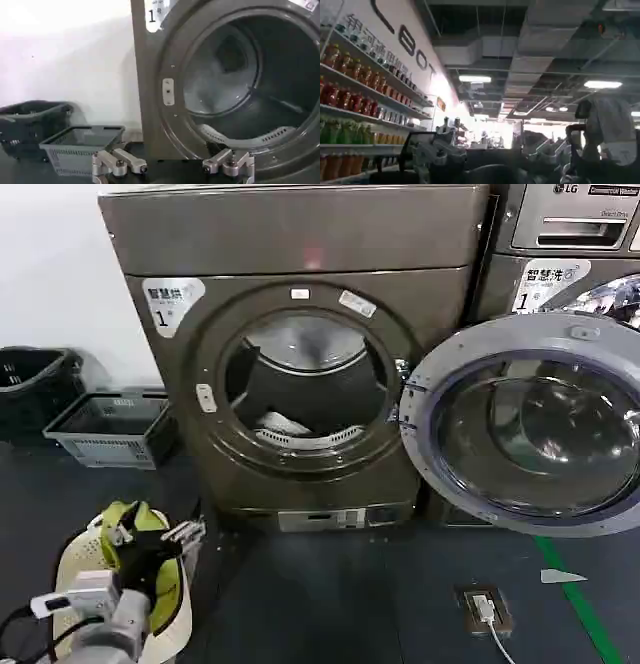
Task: Grasp the clothes from the dryer.
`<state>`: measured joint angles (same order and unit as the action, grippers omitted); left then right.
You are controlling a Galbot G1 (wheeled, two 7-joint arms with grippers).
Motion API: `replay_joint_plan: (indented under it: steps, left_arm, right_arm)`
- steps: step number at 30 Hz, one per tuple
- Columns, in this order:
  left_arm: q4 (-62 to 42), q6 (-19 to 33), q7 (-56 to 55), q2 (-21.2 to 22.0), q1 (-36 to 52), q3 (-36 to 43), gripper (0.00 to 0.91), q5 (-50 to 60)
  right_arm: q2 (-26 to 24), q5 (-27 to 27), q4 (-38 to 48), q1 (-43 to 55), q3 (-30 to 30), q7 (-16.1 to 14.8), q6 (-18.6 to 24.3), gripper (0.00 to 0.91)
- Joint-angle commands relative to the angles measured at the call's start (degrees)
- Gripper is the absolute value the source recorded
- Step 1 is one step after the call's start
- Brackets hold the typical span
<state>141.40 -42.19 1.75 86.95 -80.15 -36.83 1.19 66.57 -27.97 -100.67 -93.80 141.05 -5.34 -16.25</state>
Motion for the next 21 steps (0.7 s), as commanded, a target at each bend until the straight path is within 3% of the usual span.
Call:
replay_joint_plan:
  steps: [1, 4, 21]
  left_arm:
    - [0.11, -2.81, 0.09, 0.01, 0.02, 0.05, 0.907, 0.30]
    - [0.21, -2.81, 0.06, -0.05, -0.14, -0.08, 0.907, 0.25]
    - [0.59, -2.81, 0.21, -0.23, -0.38, -0.24, 0.907, 0.20]
  right_arm:
    - [0.25, 0.13, 0.27, -0.01, -1.56, 2.00, 3.14, 0.907]
    - [0.55, 0.66, 1.26, 0.07, -2.30, 0.88, 6.50, 0.907]
    - [1.22, 0.19, 0.34, 0.06, -3.10, 2.76, 4.82, 0.907]
